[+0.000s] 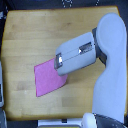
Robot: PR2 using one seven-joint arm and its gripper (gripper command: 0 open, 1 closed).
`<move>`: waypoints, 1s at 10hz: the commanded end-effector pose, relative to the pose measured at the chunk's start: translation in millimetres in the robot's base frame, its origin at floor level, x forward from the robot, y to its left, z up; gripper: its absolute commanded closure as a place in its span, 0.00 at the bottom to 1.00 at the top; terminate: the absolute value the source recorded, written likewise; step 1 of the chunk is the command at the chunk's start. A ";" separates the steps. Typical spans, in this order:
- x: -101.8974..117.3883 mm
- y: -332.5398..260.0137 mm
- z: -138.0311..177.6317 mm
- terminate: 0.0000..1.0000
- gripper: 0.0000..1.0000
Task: Folding a cloth
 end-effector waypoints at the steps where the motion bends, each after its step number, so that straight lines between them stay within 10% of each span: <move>1: -46.9 66.9 22.3 0.00 1.00; 10: -47.6 176.8 9.1 0.00 1.00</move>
